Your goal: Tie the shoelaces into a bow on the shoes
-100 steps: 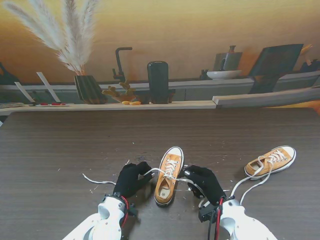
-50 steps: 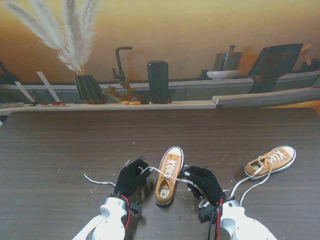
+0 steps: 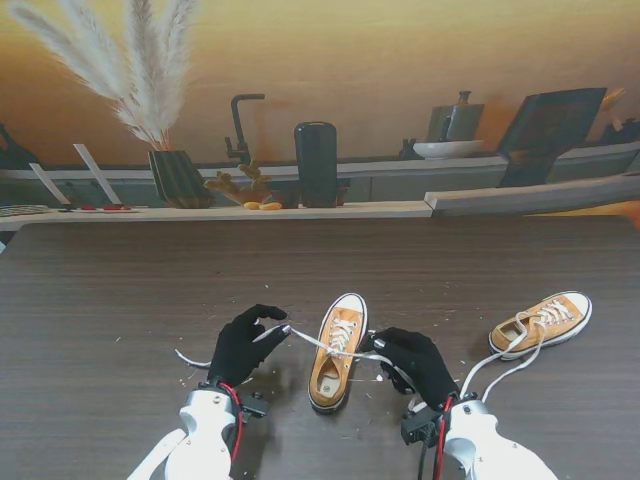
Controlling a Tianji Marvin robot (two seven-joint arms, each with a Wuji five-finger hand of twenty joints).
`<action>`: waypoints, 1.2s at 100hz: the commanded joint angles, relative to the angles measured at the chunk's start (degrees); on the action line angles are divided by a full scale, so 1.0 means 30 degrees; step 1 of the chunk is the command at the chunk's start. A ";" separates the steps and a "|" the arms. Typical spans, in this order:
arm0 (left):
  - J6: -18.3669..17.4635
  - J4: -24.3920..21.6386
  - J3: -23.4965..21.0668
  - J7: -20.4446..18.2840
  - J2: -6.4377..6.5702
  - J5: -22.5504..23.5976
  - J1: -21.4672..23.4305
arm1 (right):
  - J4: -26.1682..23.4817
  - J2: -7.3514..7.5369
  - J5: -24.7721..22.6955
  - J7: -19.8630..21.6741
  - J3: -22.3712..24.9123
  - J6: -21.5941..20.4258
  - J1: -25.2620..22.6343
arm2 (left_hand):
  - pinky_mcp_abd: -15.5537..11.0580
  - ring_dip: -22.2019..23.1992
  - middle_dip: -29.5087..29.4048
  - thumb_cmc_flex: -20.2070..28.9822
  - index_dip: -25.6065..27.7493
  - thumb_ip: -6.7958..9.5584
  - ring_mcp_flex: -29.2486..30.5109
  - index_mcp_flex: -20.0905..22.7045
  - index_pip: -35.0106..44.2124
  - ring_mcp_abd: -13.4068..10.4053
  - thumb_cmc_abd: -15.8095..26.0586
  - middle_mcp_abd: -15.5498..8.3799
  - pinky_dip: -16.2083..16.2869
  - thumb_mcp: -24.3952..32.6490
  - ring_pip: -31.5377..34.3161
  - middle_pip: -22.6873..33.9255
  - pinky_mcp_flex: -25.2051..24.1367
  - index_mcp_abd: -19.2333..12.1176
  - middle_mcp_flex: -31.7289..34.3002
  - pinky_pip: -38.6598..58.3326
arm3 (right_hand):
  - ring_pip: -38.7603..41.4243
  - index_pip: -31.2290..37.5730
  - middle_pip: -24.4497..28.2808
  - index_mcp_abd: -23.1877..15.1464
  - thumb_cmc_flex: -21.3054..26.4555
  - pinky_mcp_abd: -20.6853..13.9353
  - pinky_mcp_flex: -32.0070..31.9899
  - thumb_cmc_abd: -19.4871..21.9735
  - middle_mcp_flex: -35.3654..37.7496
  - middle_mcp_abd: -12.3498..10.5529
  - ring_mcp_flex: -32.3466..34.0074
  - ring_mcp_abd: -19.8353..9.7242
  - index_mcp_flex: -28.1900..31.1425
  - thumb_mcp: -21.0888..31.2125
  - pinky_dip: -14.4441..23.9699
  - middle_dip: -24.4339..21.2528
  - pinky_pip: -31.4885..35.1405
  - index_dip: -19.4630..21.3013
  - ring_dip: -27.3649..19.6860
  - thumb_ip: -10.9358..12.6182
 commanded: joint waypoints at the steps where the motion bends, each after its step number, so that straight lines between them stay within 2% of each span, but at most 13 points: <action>1: -0.0929 -0.0209 -0.0070 -0.1250 0.0259 -0.0397 -0.0089 | -0.0476 0.0048 -0.0256 0.0253 0.0092 0.0241 0.0144 | -0.2359 0.0475 0.0180 -0.0582 -0.0291 0.0067 0.0928 0.0376 -0.1940 -0.0508 -0.0261 -0.0128 0.0564 0.1173 0.1130 0.0708 0.0689 -0.2743 0.1101 0.4303 | 0.1457 0.0176 0.0493 -0.0139 0.0471 0.0138 0.0477 -0.0684 0.2005 0.2407 0.0109 -0.4667 0.0115 0.0293 -0.0028 0.0343 0.5408 0.0262 0.0268 -0.0618; 10: -0.2662 0.0185 -0.0080 -0.2210 0.0521 -0.0311 -0.0438 | -0.0713 0.0099 -0.0788 0.0313 0.0106 0.0582 0.0332 | -0.2187 0.0361 0.0066 -0.1631 -0.0822 0.0270 0.0918 -0.0090 -0.4028 -0.0388 0.0379 -0.0149 0.0291 0.1907 0.0799 0.0406 0.0634 -0.2899 0.1093 0.3772 | 0.1487 0.0662 0.0609 -0.0246 0.0863 -0.0113 0.0493 -0.0951 0.2067 0.2251 0.0118 -0.4808 -0.0085 0.0336 -0.0056 0.0379 0.5479 -0.0143 0.0318 -0.0858; 13: -0.3181 0.0325 -0.0079 -0.2603 0.0632 -0.0173 -0.0581 | -0.0792 0.0121 -0.0948 0.0361 0.0114 0.0686 0.0391 | -0.2237 0.0330 0.0054 -0.2066 -0.1000 0.0535 0.0926 -0.0082 -0.4847 -0.0423 0.0487 -0.0227 0.0190 0.2357 0.0659 0.0267 0.0640 -0.2848 0.1106 0.3659 | 0.1494 0.0751 0.0621 -0.0273 0.1014 -0.0103 0.0493 -0.1062 0.2068 0.2212 0.0119 -0.4861 -0.0138 0.0338 -0.0062 0.0384 0.5485 -0.0199 0.0324 -0.0891; 25: -0.4635 0.0600 -0.0071 -0.4621 0.1112 -0.0402 -0.1038 | -0.1086 0.0144 -0.1522 0.0302 0.0095 0.1002 0.0595 | -0.2304 0.0240 0.0061 -0.2544 -0.1917 0.0704 0.0937 -0.0288 -0.7196 -0.0528 -0.0101 -0.0340 -0.0079 0.3099 0.0193 -0.0052 0.0617 -0.2638 0.1091 0.3358 | 0.1529 0.1570 0.0671 -0.0378 0.1222 -0.0199 0.0507 -0.1165 0.2128 0.2169 0.0122 -0.4959 -0.0386 0.0354 -0.0005 0.0388 0.5499 -0.0985 0.0367 -0.1079; 32: -0.5145 0.0666 -0.0040 -0.6279 0.1457 -0.1083 -0.1315 | -0.1291 0.0158 -0.1827 0.0258 0.0109 0.1126 0.0648 | -0.2289 0.0187 0.0086 -0.2906 -0.2704 0.0646 0.0942 -0.0161 -0.8741 -0.0531 -0.0578 -0.0396 -0.0263 0.3451 -0.0112 -0.0289 0.0609 -0.1351 0.0962 0.3141 | 0.1542 0.1570 0.0674 -0.0380 0.1202 -0.0175 0.0506 -0.1133 0.2137 0.2131 0.0122 -0.4969 -0.0400 0.0356 0.0003 0.0388 0.5499 -0.1017 0.0373 -0.1060; 41: -0.5870 0.0893 0.0175 -0.8202 0.1865 -0.2292 -0.1782 | -0.1511 0.0176 -0.2223 0.0197 0.0122 0.1214 0.0692 | -0.2145 0.0170 0.0137 -0.3047 -0.3642 0.0535 0.0937 -0.0027 -1.0466 -0.0410 -0.0974 -0.0342 -0.0436 0.3711 -0.0346 -0.0427 0.0567 -0.0912 0.0802 0.2913 | 0.1546 0.1586 0.0673 -0.0431 0.1189 -0.0148 0.0505 -0.1158 0.2137 0.2127 0.0121 -0.4989 -0.0399 0.0370 0.0011 0.0388 0.5499 -0.1047 0.0378 -0.1040; 56: -0.6406 0.1322 0.0842 -0.9795 0.2251 -0.2873 -0.2565 | -0.1719 0.0192 -0.2720 0.0069 0.0035 0.1284 0.0795 | -0.2067 0.0164 0.0151 -0.3295 -0.4629 0.0476 0.0941 0.0674 -1.2152 -0.0396 -0.1335 -0.0455 -0.0609 0.4148 -0.0613 -0.0501 0.0539 -0.0022 0.0615 0.2708 | 0.1556 0.1659 0.0677 -0.0460 0.1229 -0.0166 0.0510 -0.1161 0.2165 0.2090 0.0121 -0.5015 -0.0410 0.0359 0.0019 0.0392 0.5499 -0.1099 0.0393 -0.1062; 106: -0.6232 0.3013 0.3941 -0.8707 0.1763 -0.2080 -0.4713 | -0.2008 0.0280 -0.3620 -0.0020 -0.0804 0.1063 0.0955 | -0.2065 0.0181 0.0074 -0.3104 -0.4596 0.0208 0.0939 0.1247 -1.2035 -0.0405 -0.1093 -0.0220 -0.0752 0.3890 -0.0652 -0.0456 0.0529 -0.0013 0.0555 0.2638 | 0.1567 0.1800 0.0653 -0.0545 0.1239 -0.0181 0.0517 -0.1167 0.2229 0.2063 0.0123 -0.5086 -0.0406 0.0361 0.0059 0.0402 0.5499 -0.1255 0.0420 -0.1097; 120: -0.6111 0.3243 0.4352 -0.8941 0.1746 -0.2353 -0.5046 | -0.2024 0.0313 -0.3999 -0.0038 -0.0929 0.1008 0.0952 | -0.2068 0.0165 0.0144 -0.2722 -0.3318 0.0046 0.0946 0.1320 -0.9797 -0.0582 -0.0282 -0.0300 -0.0964 0.3150 -0.0730 -0.0235 0.0519 -0.0183 0.0466 0.2590 | 0.1581 0.1869 0.0649 -0.0591 0.1255 -0.0189 0.0520 -0.1167 0.2278 0.2060 0.0125 -0.5090 -0.0361 0.0337 0.0072 0.0405 0.5499 -0.1286 0.0425 -0.1119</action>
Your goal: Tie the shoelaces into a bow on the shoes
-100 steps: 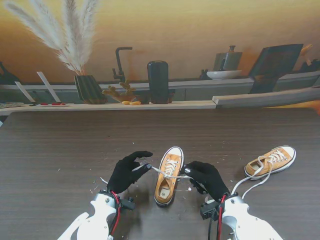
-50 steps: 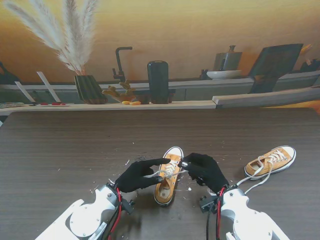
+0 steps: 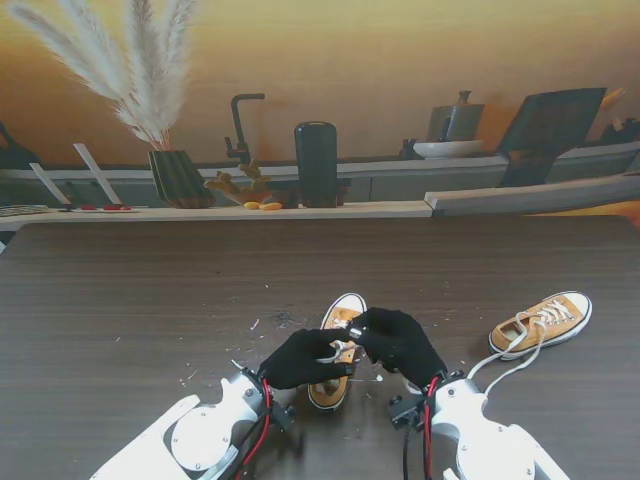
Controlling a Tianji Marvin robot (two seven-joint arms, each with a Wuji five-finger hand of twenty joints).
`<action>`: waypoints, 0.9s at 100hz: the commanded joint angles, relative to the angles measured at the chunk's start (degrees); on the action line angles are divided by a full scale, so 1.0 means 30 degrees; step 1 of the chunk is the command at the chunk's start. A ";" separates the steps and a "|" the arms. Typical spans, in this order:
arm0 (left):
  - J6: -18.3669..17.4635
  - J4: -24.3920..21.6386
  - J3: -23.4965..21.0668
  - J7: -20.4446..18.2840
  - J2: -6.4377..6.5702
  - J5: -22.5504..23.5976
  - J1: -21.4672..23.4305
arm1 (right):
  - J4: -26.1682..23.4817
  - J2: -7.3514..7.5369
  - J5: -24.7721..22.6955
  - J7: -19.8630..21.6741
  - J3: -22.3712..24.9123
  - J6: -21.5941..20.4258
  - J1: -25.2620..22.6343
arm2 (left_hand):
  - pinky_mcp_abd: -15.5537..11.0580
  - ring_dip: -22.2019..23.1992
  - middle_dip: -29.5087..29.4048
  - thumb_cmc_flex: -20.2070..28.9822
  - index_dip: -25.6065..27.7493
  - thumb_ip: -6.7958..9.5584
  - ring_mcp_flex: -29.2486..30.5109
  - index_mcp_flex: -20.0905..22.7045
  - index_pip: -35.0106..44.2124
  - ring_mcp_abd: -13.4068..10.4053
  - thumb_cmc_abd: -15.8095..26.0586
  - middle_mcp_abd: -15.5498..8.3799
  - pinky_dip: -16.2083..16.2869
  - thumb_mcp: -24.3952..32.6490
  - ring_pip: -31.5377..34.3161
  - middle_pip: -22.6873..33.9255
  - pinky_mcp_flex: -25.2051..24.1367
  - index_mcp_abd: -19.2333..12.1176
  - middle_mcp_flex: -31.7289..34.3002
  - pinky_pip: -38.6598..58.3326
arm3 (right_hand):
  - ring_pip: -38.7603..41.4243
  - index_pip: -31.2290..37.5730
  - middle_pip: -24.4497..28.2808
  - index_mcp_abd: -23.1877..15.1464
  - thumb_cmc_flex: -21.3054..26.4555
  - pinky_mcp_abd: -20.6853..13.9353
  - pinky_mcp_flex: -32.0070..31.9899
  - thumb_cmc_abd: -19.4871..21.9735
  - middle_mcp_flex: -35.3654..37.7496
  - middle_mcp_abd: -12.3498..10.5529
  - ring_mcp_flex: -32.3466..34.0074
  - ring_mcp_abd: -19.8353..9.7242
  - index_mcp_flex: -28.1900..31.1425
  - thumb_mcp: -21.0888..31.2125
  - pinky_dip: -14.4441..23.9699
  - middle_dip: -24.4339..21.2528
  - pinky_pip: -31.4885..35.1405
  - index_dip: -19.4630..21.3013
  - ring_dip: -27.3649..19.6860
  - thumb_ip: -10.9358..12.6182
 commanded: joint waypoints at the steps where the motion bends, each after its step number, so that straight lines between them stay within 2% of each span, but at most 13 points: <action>1: 0.0232 -0.0066 0.0055 -0.0560 -0.0078 -0.0067 -0.0107 | -0.0161 0.0064 -0.0238 0.0226 -0.0072 -0.0070 0.0009 | -0.2062 0.0165 0.0151 -0.0136 0.0749 -0.0382 0.0944 0.0436 0.1082 -0.0593 0.0610 -0.0314 -0.0334 -0.0459 0.0014 0.0289 0.0507 -0.0254 0.0451 0.2573 | 0.1575 0.0575 0.0651 -0.0377 0.0461 -0.0190 0.0519 -0.0404 0.2125 0.2157 0.0061 -0.5027 -0.0281 0.0314 0.0073 0.0216 0.5499 -0.0482 0.0426 -0.0481; 6: 0.0329 -0.0071 0.0098 -0.0726 -0.0051 -0.0179 -0.0148 | -0.0148 0.0075 -0.0291 0.0251 -0.0091 -0.0070 0.0024 | -0.1989 0.0173 0.0211 0.0086 0.1639 -0.0473 0.0942 0.0759 0.2740 -0.0606 0.1194 -0.0347 -0.0387 -0.1080 0.0028 0.0361 0.0500 -0.0574 0.0437 0.2597 | 0.1575 0.0611 0.0646 -0.0392 0.0486 -0.0202 0.0522 -0.0425 0.2134 0.2177 0.0063 -0.5051 -0.0258 0.0301 0.0078 0.0216 0.5499 -0.0493 0.0426 -0.0493; 11: 0.0440 -0.0110 0.0086 -0.0795 -0.0039 -0.0220 -0.0135 | -0.0140 0.0085 -0.0313 0.0286 -0.0108 -0.0061 0.0039 | -0.1648 0.0174 0.0297 0.1180 0.3011 -0.1198 0.0942 0.1361 0.5211 -0.0606 0.1331 -0.0448 -0.0475 -0.2457 0.0028 0.0460 0.0470 -0.1210 0.0514 0.2483 | 0.1580 0.0658 0.0645 -0.0438 0.0506 -0.0195 0.0520 -0.0426 0.2149 0.2180 0.0062 -0.5052 -0.0219 0.0282 0.0085 0.0218 0.5499 -0.0498 0.0428 -0.0510; 14: 0.0565 -0.0151 0.0054 -0.0739 -0.0060 -0.0215 -0.0094 | -0.0127 0.0091 -0.0362 0.0299 -0.0118 -0.0055 0.0055 | -0.1302 0.0151 0.0274 0.2270 0.2970 -0.0956 0.0941 0.1598 0.7366 -0.0486 0.1700 -0.0388 -0.0477 -0.4520 0.0018 0.0465 0.0452 -0.1699 0.0656 0.2450 | 0.1585 0.0696 0.0649 -0.0479 0.0507 -0.0197 0.0523 -0.0420 0.2174 0.2174 0.0063 -0.5058 -0.0184 0.0265 0.0091 0.0220 0.5499 -0.0498 0.0429 -0.0523; 18: 0.0783 -0.0217 -0.0001 -0.0627 -0.0096 -0.0186 -0.0033 | -0.0110 0.0103 -0.0404 0.0332 -0.0117 -0.0056 0.0073 | -0.0900 0.0115 0.0238 0.2739 0.3391 -0.1182 0.0934 0.1961 0.9260 -0.0171 0.2332 -0.0228 -0.0513 -0.5663 -0.0065 0.0397 0.0415 -0.2060 0.0715 0.2345 | 0.1596 0.0746 0.0648 -0.0531 0.0494 -0.0204 0.0528 -0.0410 0.2201 0.2175 0.0064 -0.5078 -0.0128 0.0243 0.0105 0.0221 0.5499 -0.0504 0.0433 -0.0541; 20: 0.0942 -0.0269 -0.0040 -0.0553 -0.0111 -0.0133 0.0006 | -0.0105 0.0109 -0.0401 0.0360 -0.0112 -0.0061 0.0077 | -0.0670 0.0110 0.0237 0.3025 0.3283 -0.1110 0.0929 0.2054 1.0324 -0.0041 0.2741 -0.0107 -0.0534 -0.6373 -0.0108 0.0336 0.0402 -0.2160 0.0734 0.2285 | 0.1610 0.0775 0.0643 -0.0549 0.0497 -0.0202 0.0531 -0.0425 0.2221 0.2190 0.0064 -0.5091 -0.0096 0.0228 0.0122 0.0220 0.5499 -0.0517 0.0439 -0.0552; 33: 0.2174 -0.0525 -0.0300 0.0688 -0.0355 0.0873 0.0297 | -0.0126 0.0227 -0.0839 0.0683 0.0012 -0.0120 0.0040 | -0.0219 0.0136 0.0228 0.3454 0.6113 -0.1247 0.0923 0.2012 1.4325 0.0295 0.3368 0.0102 -0.0500 -0.7063 -0.0123 0.0245 0.0382 -0.2450 0.0884 0.2292 | 0.1959 0.1129 0.0575 -0.0950 0.0239 -0.0181 0.0634 -0.0502 0.2530 0.2223 0.0058 -0.5808 0.0289 0.0127 0.1181 0.0244 0.5499 -0.0899 0.0820 -0.0623; 54: 0.2985 -0.0644 -0.0515 0.2189 -0.0768 0.1099 0.0638 | 0.0053 0.0479 -0.2002 0.1336 0.0403 -0.0479 0.0047 | -0.0004 0.0173 0.0254 0.3706 0.8262 -0.1408 0.0920 0.1749 1.5415 0.0434 0.3899 0.0109 -0.0426 -0.7357 -0.0062 0.0252 0.0380 -0.1998 0.0891 0.2348 | 0.1997 0.0855 0.0441 -0.1850 -0.1327 -0.0297 0.0681 0.0389 0.2630 0.2389 0.0073 -0.5988 0.1822 -0.0372 0.1601 0.0324 0.5499 -0.0888 0.1040 -0.0509; 78: 0.3199 -0.0881 -0.0752 0.2595 -0.0846 0.1181 0.0909 | 0.0437 0.1102 -0.3580 0.3467 0.1215 -0.1265 0.0141 | 0.0021 0.0174 0.0294 0.3930 0.8694 -0.1544 0.0920 0.1554 1.5325 0.0433 0.4118 0.0077 -0.0427 -0.7536 -0.0061 0.0235 0.0369 -0.1905 0.0802 0.2312 | 0.1880 0.0319 0.0196 -0.2613 -0.2263 -0.0530 0.0680 0.1438 0.2370 0.2515 0.0068 -0.6009 0.3327 -0.1132 0.1332 0.0449 0.5499 -0.0400 0.1059 -0.0035; 90: 0.3311 -0.1023 -0.0845 0.2710 -0.0861 0.1204 0.1021 | 0.0548 0.1324 -0.4861 0.3987 0.1376 -0.1495 0.0205 | 0.0180 0.0169 0.0310 0.4010 0.8736 -0.1565 0.0917 0.1555 1.5243 0.0453 0.4175 0.0076 -0.0460 -0.7622 -0.0076 0.0230 0.0350 -0.1842 0.0802 0.2229 | 0.1706 -0.0046 0.0040 -0.2932 -0.2541 -0.0751 0.0654 0.1732 0.2137 0.2516 0.0057 -0.5972 0.3669 -0.1346 0.0817 0.0571 0.5499 -0.0204 0.1059 0.0163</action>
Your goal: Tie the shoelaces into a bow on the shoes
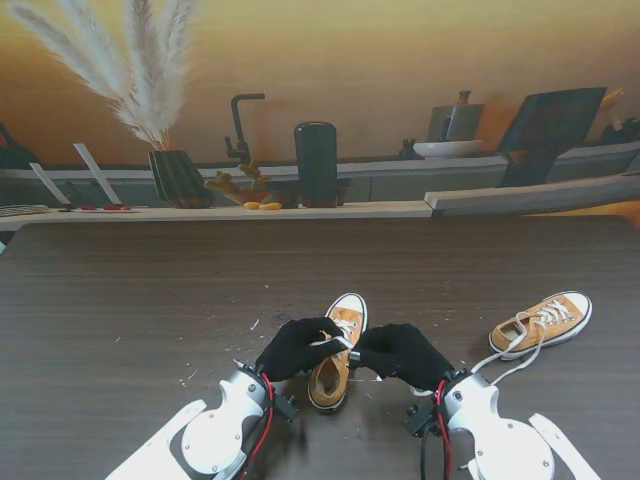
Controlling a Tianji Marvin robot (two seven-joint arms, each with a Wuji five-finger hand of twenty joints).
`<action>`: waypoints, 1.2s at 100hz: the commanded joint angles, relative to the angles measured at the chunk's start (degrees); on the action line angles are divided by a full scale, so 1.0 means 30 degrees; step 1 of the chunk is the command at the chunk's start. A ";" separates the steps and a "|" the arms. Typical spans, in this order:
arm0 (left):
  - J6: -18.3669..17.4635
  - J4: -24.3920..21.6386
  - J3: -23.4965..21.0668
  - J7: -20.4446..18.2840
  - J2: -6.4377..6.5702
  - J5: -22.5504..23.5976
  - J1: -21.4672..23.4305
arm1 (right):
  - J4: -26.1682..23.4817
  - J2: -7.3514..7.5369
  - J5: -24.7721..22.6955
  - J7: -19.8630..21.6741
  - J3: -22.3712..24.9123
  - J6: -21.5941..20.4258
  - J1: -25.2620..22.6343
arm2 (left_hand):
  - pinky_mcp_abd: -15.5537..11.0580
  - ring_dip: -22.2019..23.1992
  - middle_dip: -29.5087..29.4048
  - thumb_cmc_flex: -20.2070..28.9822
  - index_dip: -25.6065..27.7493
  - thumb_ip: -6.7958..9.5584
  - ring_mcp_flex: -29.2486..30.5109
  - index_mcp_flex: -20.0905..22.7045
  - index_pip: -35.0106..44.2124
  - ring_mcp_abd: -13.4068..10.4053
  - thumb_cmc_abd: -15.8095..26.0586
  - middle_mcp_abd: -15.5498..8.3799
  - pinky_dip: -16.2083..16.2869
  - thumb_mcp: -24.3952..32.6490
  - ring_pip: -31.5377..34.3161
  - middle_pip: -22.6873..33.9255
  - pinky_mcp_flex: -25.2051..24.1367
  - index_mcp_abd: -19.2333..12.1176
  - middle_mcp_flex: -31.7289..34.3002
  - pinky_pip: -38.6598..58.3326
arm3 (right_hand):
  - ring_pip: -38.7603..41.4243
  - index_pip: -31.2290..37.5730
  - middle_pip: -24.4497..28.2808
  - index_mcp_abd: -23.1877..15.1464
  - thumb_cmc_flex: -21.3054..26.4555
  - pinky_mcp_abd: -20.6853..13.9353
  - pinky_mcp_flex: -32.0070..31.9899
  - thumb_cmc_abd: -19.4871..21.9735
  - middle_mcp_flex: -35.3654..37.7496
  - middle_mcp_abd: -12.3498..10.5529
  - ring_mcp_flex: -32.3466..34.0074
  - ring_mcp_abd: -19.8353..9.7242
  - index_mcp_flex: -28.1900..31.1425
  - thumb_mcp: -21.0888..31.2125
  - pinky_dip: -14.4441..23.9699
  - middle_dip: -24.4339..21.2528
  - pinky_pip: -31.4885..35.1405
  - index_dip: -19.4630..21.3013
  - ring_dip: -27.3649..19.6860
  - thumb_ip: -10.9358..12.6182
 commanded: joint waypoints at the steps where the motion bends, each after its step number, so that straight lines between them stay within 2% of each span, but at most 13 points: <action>1: 0.0147 -0.0279 -0.0065 -0.0225 -0.0056 0.0058 0.0100 | 0.0129 0.0247 -0.0350 0.0207 0.0066 -0.0059 0.0056 | 0.0114 0.0168 0.0309 0.0553 0.0353 -0.0448 0.0913 -0.0046 0.0205 0.0239 0.0655 -0.0033 -0.0196 -0.0581 0.0110 0.0230 0.0350 -0.1802 0.0812 0.2227 | 0.1509 -0.0292 0.0068 -0.0615 -0.1061 -0.0660 0.0627 0.0315 0.1888 0.2544 0.0037 -0.5953 0.0766 -0.0765 -0.0239 0.0333 0.5480 0.0302 0.0793 0.0286; 18: 0.0215 -0.0395 -0.0158 -0.0143 -0.0062 0.0087 0.0216 | 0.0168 0.0359 -0.2654 0.0022 -0.0012 0.0210 0.0145 | 0.0253 0.0156 0.0327 0.0655 0.0327 -0.0455 0.0908 -0.0014 0.0117 0.0342 0.0692 0.0001 -0.0206 -0.0668 0.0069 0.0225 0.0347 -0.1696 0.0790 0.2209 | 0.0888 -0.1076 -0.0215 -0.1236 -0.1336 -0.0913 0.0549 0.0573 0.1141 0.2522 0.0017 -0.5509 0.0215 -0.0963 -0.1204 0.0514 0.5322 0.0193 0.0793 0.0258; 37: 0.0281 -0.0586 -0.0310 -0.0134 -0.0033 0.0108 0.0384 | 0.0178 0.0373 -0.5888 -0.1054 -0.0301 0.0930 0.0204 | 0.0374 0.0166 0.0372 0.0740 0.0302 -0.0451 0.0910 0.0012 0.0054 0.0417 0.0740 0.0083 -0.0207 -0.0778 0.0063 0.0241 0.0341 -0.1668 0.0795 0.2209 | 0.0581 -0.1773 -0.0282 -0.1060 -0.1551 -0.1201 0.0556 0.0818 0.0671 0.2279 0.0010 -0.5424 -0.0082 -0.0945 -0.1588 0.0601 0.5127 -0.0415 0.0793 0.0439; 49: 0.0311 -0.0720 -0.0424 -0.0265 0.0030 0.0164 0.0493 | 0.0133 0.0383 -0.7256 -0.1520 -0.0528 0.1467 0.0268 | 0.0401 0.0171 0.0386 0.0770 0.0285 -0.0443 0.0910 0.0010 0.0030 0.0417 0.0760 0.0083 -0.0209 -0.0826 0.0062 0.0236 0.0341 -0.1660 0.0796 0.2204 | 0.0362 -0.2737 -0.0232 -0.0834 -0.1658 -0.1583 0.0559 0.0876 0.0243 0.2138 0.0008 -0.5415 -0.0855 -0.0714 -0.1945 0.0704 0.4880 -0.0895 0.0793 0.0828; 56: 0.0317 -0.0797 -0.0507 -0.0306 0.0060 0.0192 0.0576 | 0.0157 0.0375 -0.7830 -0.1796 -0.0758 0.1868 0.0349 | 0.0409 0.0173 0.0392 0.0759 0.0273 -0.0444 0.0910 -0.0002 0.0012 0.0417 0.0771 0.0083 -0.0210 -0.0864 0.0061 0.0233 0.0341 -0.1653 0.0796 0.2202 | 0.0207 -0.3768 -0.0036 -0.0333 -0.1591 -0.1655 0.0551 0.0588 -0.0076 0.1902 0.0010 -0.5437 -0.1797 0.0156 -0.2112 0.0848 0.4848 -0.1179 0.0793 0.1423; 61: 0.0313 -0.0844 -0.0562 -0.0360 0.0082 0.0198 0.0633 | 0.0194 0.0374 -0.8045 -0.1889 -0.0913 0.2105 0.0418 | 0.0413 0.0175 0.0397 0.0794 0.0265 -0.0428 0.0911 -0.0004 0.0005 0.0417 0.0748 0.0083 -0.0211 -0.0867 0.0061 0.0231 0.0341 -0.1671 0.0797 0.2201 | 0.0154 -0.4438 0.0030 -0.0104 -0.1661 -0.1690 0.0545 0.0667 -0.0265 0.1848 0.0010 -0.5452 -0.2631 0.0471 -0.2175 0.0903 0.4834 -0.1162 0.0793 0.1967; 79: 0.0230 -0.0987 -0.0743 -0.0620 0.0187 0.0193 0.0834 | 0.0731 0.0191 -0.7789 -0.2705 -0.1720 0.3000 0.0893 | 0.0421 0.0180 0.0413 0.0802 0.0207 -0.0390 0.0911 -0.0031 -0.0046 0.0417 0.0743 0.0083 -0.0212 -0.0934 0.0059 0.0223 0.0341 -0.1714 0.0798 0.2200 | 0.0124 -0.4887 0.0687 0.0340 -0.1836 -0.2009 0.0583 0.2055 -0.0680 0.1805 0.0038 -0.5806 -0.5740 -0.0096 -0.2331 0.1309 0.5043 -0.1398 0.0793 0.2046; 88: 0.0153 -0.1061 -0.0849 -0.0715 0.0232 0.0187 0.0965 | 0.1162 0.0056 -0.7599 -0.3304 -0.2126 0.3286 0.1223 | 0.0422 0.0182 0.0417 0.0830 0.0196 -0.0372 0.0911 -0.0039 -0.0040 0.0417 0.0760 0.0073 -0.0212 -0.0951 0.0058 0.0209 0.0341 -0.1703 0.0780 0.2199 | 0.0142 -0.4430 0.0982 -0.0729 -0.0934 -0.2110 0.0593 0.2136 -0.0886 0.1540 0.0033 -0.6014 -0.7147 -0.0155 -0.2388 0.1512 0.5069 -0.1267 0.0793 0.2125; 99: 0.0068 -0.1167 -0.1014 -0.0963 0.0311 0.0093 0.1125 | 0.1778 -0.0101 -0.7527 -0.4061 -0.2614 0.3537 0.1697 | 0.0423 0.0185 0.0423 0.0833 0.0186 -0.0372 0.0911 -0.0087 -0.0038 0.0417 0.0770 0.0033 -0.0212 -0.1009 0.0057 0.0180 0.0341 -0.1749 0.0743 0.2199 | 0.0173 -0.3923 0.1228 -0.1690 -0.0010 -0.2146 0.0592 0.1658 -0.0810 0.1228 0.0039 -0.6037 -0.7913 0.0258 -0.2414 0.1616 0.5102 -0.1042 0.0793 0.2196; 120: -0.0184 -0.1278 -0.1302 -0.1461 0.0427 -0.0364 0.1367 | 0.3387 -0.0354 -0.7861 -0.5514 -0.3533 0.3718 0.2831 | 0.0475 0.0154 0.0436 0.0863 0.0176 -0.0389 0.0902 -0.0167 -0.0026 0.0442 0.0838 0.0007 -0.0259 -0.1094 -0.0035 0.0147 0.0316 -0.1759 0.0705 0.2090 | 0.0172 -0.2992 0.1446 -0.3848 0.0956 -0.2037 0.0553 0.0749 -0.0687 0.0851 0.0039 -0.6038 -0.8052 0.0636 -0.2510 0.1728 0.4838 -0.0644 0.0793 0.2199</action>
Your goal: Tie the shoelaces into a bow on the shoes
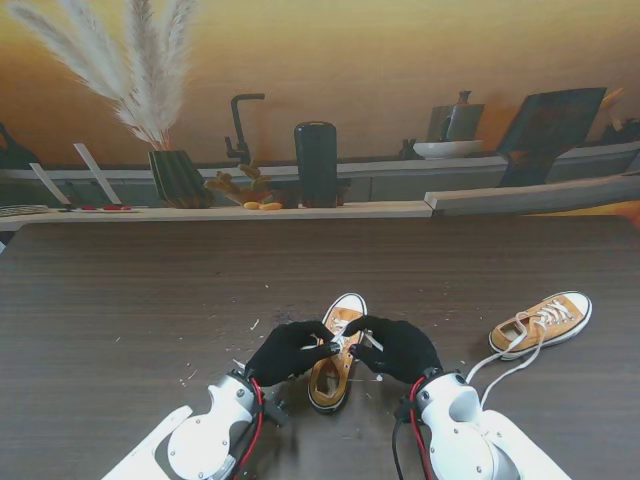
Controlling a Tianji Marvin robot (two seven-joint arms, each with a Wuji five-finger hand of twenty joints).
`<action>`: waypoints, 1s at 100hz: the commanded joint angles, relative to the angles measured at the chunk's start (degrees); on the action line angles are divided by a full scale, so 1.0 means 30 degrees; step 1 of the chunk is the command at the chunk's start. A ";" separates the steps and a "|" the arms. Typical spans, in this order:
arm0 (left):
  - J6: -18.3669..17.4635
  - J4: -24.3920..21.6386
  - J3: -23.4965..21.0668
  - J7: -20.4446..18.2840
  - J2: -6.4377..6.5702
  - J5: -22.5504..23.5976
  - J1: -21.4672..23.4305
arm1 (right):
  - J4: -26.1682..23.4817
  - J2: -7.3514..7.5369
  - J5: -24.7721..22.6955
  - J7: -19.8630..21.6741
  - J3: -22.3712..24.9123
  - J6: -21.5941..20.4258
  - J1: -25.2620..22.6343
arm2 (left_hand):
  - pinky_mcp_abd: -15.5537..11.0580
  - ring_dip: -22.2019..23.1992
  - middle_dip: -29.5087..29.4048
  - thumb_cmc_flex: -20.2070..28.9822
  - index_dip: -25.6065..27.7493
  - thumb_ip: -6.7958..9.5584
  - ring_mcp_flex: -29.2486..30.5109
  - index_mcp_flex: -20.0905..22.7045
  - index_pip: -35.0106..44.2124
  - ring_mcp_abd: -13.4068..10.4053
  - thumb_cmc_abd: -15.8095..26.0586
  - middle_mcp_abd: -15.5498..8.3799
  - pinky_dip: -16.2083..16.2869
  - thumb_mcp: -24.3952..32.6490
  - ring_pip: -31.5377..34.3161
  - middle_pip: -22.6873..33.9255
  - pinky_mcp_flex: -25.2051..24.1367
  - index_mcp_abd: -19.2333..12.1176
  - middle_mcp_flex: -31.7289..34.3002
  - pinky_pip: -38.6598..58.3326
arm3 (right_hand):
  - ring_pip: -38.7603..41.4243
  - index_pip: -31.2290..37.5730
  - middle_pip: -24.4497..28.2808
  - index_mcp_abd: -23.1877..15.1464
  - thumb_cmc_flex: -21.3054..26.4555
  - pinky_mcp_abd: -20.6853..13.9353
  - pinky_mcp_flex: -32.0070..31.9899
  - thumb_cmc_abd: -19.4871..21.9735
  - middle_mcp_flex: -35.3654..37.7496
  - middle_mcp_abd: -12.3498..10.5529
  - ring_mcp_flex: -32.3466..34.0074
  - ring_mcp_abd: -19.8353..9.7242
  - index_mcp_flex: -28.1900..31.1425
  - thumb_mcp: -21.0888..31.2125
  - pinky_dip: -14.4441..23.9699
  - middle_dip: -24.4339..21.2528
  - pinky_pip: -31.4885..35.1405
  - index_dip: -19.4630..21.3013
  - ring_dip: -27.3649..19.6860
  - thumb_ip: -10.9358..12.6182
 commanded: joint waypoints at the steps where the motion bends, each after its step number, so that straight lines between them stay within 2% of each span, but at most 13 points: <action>1: -0.0105 -0.0211 -0.0057 -0.0362 0.0102 -0.0054 0.0139 | 0.0553 -0.0184 -0.0074 -0.0010 -0.0118 0.0055 0.0372 | 0.0412 0.0154 0.0418 0.0665 0.0160 -0.0380 0.0903 -0.0094 0.0276 0.0360 0.0654 -0.0022 -0.0261 -0.0705 -0.0031 0.0146 0.0317 -0.1755 0.0703 0.2087 | 0.0594 0.0207 0.0705 -0.0714 0.0871 -0.0482 0.0548 -0.0629 0.0311 0.1755 0.0241 -0.4868 -0.0623 0.0717 -0.0170 0.0347 0.4830 0.0270 0.0790 0.0817; 11: -0.0124 -0.0246 -0.0136 -0.0367 0.0104 -0.0115 0.0226 | 0.1434 -0.0392 -0.0113 -0.1062 -0.0615 0.0036 0.0938 | 0.0451 0.0149 0.0426 0.0685 0.0133 -0.0386 0.0907 -0.0137 0.0266 0.0367 0.0667 -0.0028 -0.0279 -0.0744 -0.0052 0.0138 0.0315 -0.1786 0.0703 0.2052 | 0.0549 0.0855 0.0773 -0.1434 0.0950 -0.0454 0.0551 -0.1478 0.0655 0.1560 0.0268 -0.4671 -0.0290 0.1276 -0.0145 0.0347 0.4803 -0.0485 0.0605 -0.0068; 19: -0.0120 -0.0294 -0.0184 -0.0389 0.0106 -0.0214 0.0292 | 0.2017 -0.0579 0.0040 -0.1830 -0.0976 -0.0018 0.1317 | 0.0507 0.0150 0.0434 0.0703 0.0113 -0.0391 0.0910 -0.0154 0.0280 0.0369 0.0678 -0.0032 -0.0306 -0.0785 -0.0060 0.0127 0.0300 -0.1784 0.0691 0.1994 | 0.0608 0.1143 0.0818 -0.1850 0.1046 -0.0454 0.0551 -0.2037 0.0879 0.1495 0.0289 -0.4612 0.0066 0.1411 -0.0140 0.0353 0.4801 -0.0714 0.0478 -0.0222; 30: -0.0142 -0.0385 -0.0228 -0.0477 0.0113 -0.0434 0.0386 | 0.2844 -0.0827 0.0075 -0.2936 -0.1494 -0.0055 0.1865 | 0.0606 0.0138 0.0443 0.0749 0.0069 -0.0390 0.0900 -0.0172 0.0276 0.0396 0.0695 -0.0031 -0.0342 -0.0821 -0.0104 0.0117 0.0286 -0.1745 0.0681 0.1923 | 0.0798 0.1874 0.0876 -0.2072 0.0868 -0.0453 0.0551 -0.3023 0.1295 0.1293 0.0282 -0.4717 0.0776 0.2055 -0.0134 0.0378 0.4799 -0.1649 0.0100 -0.0951; 40: -0.0194 -0.0418 -0.0259 -0.0566 0.0136 -0.0505 0.0432 | 0.3459 -0.1030 0.0264 -0.3631 -0.1875 -0.0147 0.2306 | 0.0699 0.0133 0.0453 0.0784 0.0011 -0.0386 0.0905 -0.0200 0.0256 0.0417 0.0728 -0.0029 -0.0373 -0.0861 -0.0134 0.0108 0.0285 -0.1745 0.0671 0.1873 | 0.0897 0.2461 0.0919 -0.2020 0.0780 -0.0503 0.0546 -0.3426 0.1588 0.1156 0.0287 -0.4784 0.1378 0.1945 -0.0058 0.0410 0.4903 -0.2340 -0.0049 -0.1468; 54: -0.0265 -0.0468 -0.0315 -0.0596 0.0154 -0.0518 0.0531 | 0.4369 -0.1352 0.0623 -0.4637 -0.2423 -0.0247 0.2971 | 0.0770 0.0136 0.0467 0.0843 -0.0241 -0.0352 0.0909 -0.0211 0.0100 0.0427 0.0663 -0.0028 -0.0401 -0.0921 -0.0154 0.0099 0.0281 -0.1752 0.0667 0.1846 | 0.1092 0.3405 0.0976 -0.1754 0.0954 -0.0439 0.0559 -0.3693 0.2196 0.1019 0.0302 -0.4840 0.2277 0.0890 0.0098 0.0411 0.4967 -0.3320 -0.0224 -0.1987; 70: -0.0373 -0.0640 -0.0463 -0.0712 0.0233 -0.0421 0.0818 | 0.5440 -0.1735 0.1119 -0.5598 -0.3072 -0.0325 0.3732 | 0.0779 0.0148 0.0485 0.0900 -0.0938 -0.0266 0.0910 -0.0273 -0.0315 0.0427 0.0561 -0.0034 -0.0436 -0.1009 -0.0160 0.0087 0.0285 -0.1749 0.0661 0.1843 | 0.1307 0.3649 0.0949 -0.1173 -0.0218 -0.0402 0.0566 -0.4223 0.2617 0.1000 0.0303 -0.4861 0.3480 0.0642 0.0231 0.0405 0.5112 -0.4144 -0.0387 -0.2443; 78: -0.0510 -0.0708 -0.0527 -0.0700 0.0253 -0.0381 0.0979 | 0.5855 -0.1919 0.1345 -0.6049 -0.3318 -0.0294 0.3989 | 0.0752 0.0154 0.0496 0.0924 -0.1609 -0.0157 0.0910 -0.0229 -0.0732 0.0427 0.0438 -0.0034 -0.0452 -0.1041 -0.0162 0.0082 0.0287 -0.1733 0.0661 0.1858 | 0.1466 0.3108 0.0930 -0.0659 -0.1372 -0.0398 0.0582 -0.4154 0.2845 0.1046 0.0297 -0.4958 0.4188 0.0824 0.0325 0.0401 0.5296 -0.4101 -0.0385 -0.2284; 83: -0.0620 -0.0744 -0.0564 -0.0688 0.0261 -0.0373 0.1081 | 0.6021 -0.2022 0.1499 -0.6291 -0.3421 -0.0295 0.4083 | 0.0701 0.0152 0.0504 0.0947 -0.2164 -0.0072 0.0911 -0.0204 -0.1107 0.0405 0.0386 -0.0111 -0.0470 -0.1029 -0.0181 0.0064 0.0290 -0.1696 0.0644 0.1866 | 0.1543 0.2377 0.0915 -0.0339 -0.2306 -0.0389 0.0590 -0.4046 0.2970 0.1123 0.0297 -0.5005 0.4776 0.1114 0.0369 0.0402 0.5404 -0.3660 -0.0351 -0.1647; 88: -0.0705 -0.0785 -0.0592 -0.0674 0.0268 -0.0380 0.1170 | 0.6118 -0.2103 0.1626 -0.6479 -0.3493 -0.0324 0.4132 | 0.0666 0.0153 0.0512 0.0953 -0.2518 -0.0030 0.0911 -0.0227 -0.1383 0.0399 0.0341 -0.0114 -0.0479 -0.1030 -0.0188 0.0059 0.0292 -0.1644 0.0640 0.1879 | 0.1600 0.1737 0.0897 -0.0101 -0.3051 -0.0358 0.0595 -0.3852 0.3089 0.1188 0.0298 -0.5036 0.5247 0.1288 0.0405 0.0405 0.5474 -0.2860 -0.0329 -0.0832; 89: -0.0717 -0.0795 -0.0599 -0.0679 0.0272 -0.0380 0.1186 | 0.6135 -0.2117 0.1647 -0.6514 -0.3506 -0.0331 0.4141 | 0.0660 0.0154 0.0515 0.0951 -0.2626 -0.0015 0.0911 -0.0183 -0.1457 0.0399 0.0332 -0.0114 -0.0482 -0.1028 -0.0188 0.0057 0.0292 -0.1649 0.0641 0.1883 | 0.1611 0.1322 0.0895 -0.0078 -0.3198 -0.0367 0.0597 -0.3816 0.3114 0.1175 0.0303 -0.5044 0.5348 0.1329 0.0442 0.0414 0.5477 -0.2027 -0.0325 -0.0553; 91: -0.0742 -0.0812 -0.0612 -0.0692 0.0281 -0.0374 0.1217 | 0.6164 -0.2141 0.1683 -0.6570 -0.3529 -0.0344 0.4157 | 0.0655 0.0155 0.0518 0.0953 -0.2733 0.0000 0.0911 -0.0175 -0.1541 0.0399 0.0326 -0.0114 -0.0486 -0.1024 -0.0189 0.0056 0.0291 -0.1635 0.0641 0.1886 | 0.1628 0.1024 0.0887 0.0029 -0.3422 -0.0366 0.0602 -0.3746 0.3118 0.1183 0.0300 -0.5054 0.5468 0.1351 0.0474 0.0419 0.5479 -0.1381 -0.0317 -0.0319; 100: -0.0832 -0.0864 -0.0654 -0.0770 0.0325 -0.0307 0.1316 | 0.6255 -0.2219 0.1897 -0.6674 -0.3594 -0.0472 0.4217 | 0.0596 0.0153 0.0534 0.0932 -0.3574 0.0082 0.0912 -0.0173 -0.2364 0.0340 0.0253 -0.0108 -0.0502 -0.0995 -0.0215 0.0053 0.0295 -0.1484 0.0660 0.1913 | 0.1696 0.0829 0.0871 0.0265 -0.4438 -0.0353 0.0627 -0.3351 0.3207 0.1300 0.0292 -0.5145 0.5647 0.1163 0.0575 0.0409 0.5480 -0.1097 -0.0259 -0.0236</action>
